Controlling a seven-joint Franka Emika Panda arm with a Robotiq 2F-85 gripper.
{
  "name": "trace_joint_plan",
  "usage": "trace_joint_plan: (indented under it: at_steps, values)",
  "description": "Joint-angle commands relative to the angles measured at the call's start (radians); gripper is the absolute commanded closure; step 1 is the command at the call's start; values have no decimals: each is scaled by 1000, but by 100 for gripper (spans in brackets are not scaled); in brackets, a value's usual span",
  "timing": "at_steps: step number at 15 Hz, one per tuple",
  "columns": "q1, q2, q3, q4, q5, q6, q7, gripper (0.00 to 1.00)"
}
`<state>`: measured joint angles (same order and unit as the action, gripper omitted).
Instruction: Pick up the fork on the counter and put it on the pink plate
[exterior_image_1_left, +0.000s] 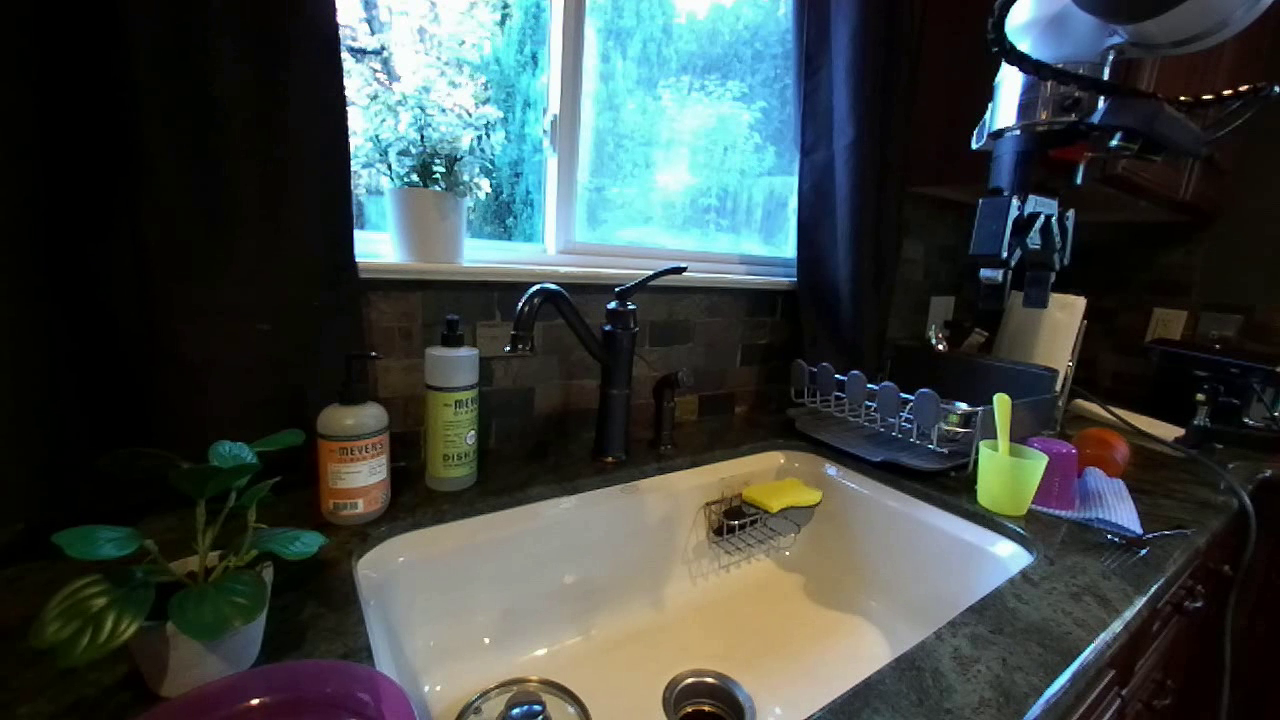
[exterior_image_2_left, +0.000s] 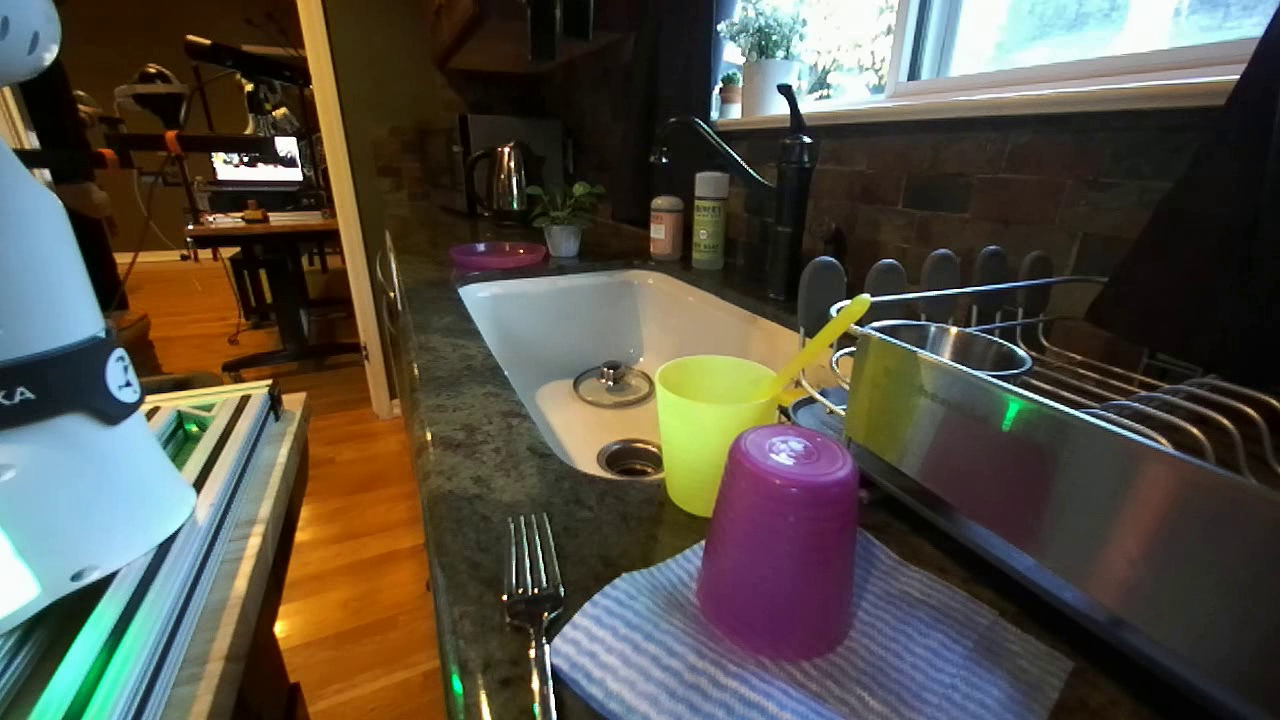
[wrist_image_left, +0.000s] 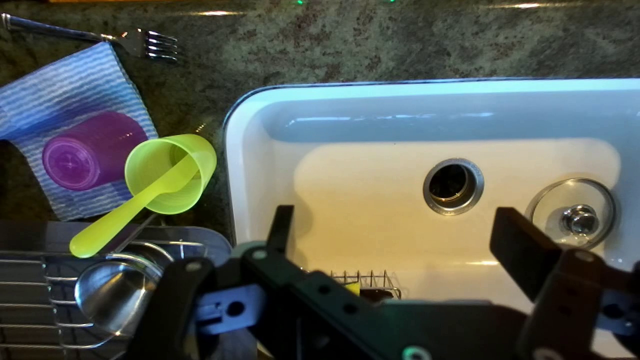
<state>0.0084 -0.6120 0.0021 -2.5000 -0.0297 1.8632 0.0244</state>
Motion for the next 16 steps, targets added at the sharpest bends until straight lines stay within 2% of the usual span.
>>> trace_joint_plan:
  at_steps: [1,4,7,9,12,16]
  values:
    - [-4,0,3,2,2,-2,-2,0]
    - [-16,-5,4,-6,-12,-5,12,0]
    - [-36,-44,-48,-64,-41,-10,-76,0]
    - [-88,-61,-66,-92,-62,-28,-25,0]
    - [-169,-117,-106,-162,-54,13,58,0]
    - [-295,-257,-136,-261,-87,7,140,0]
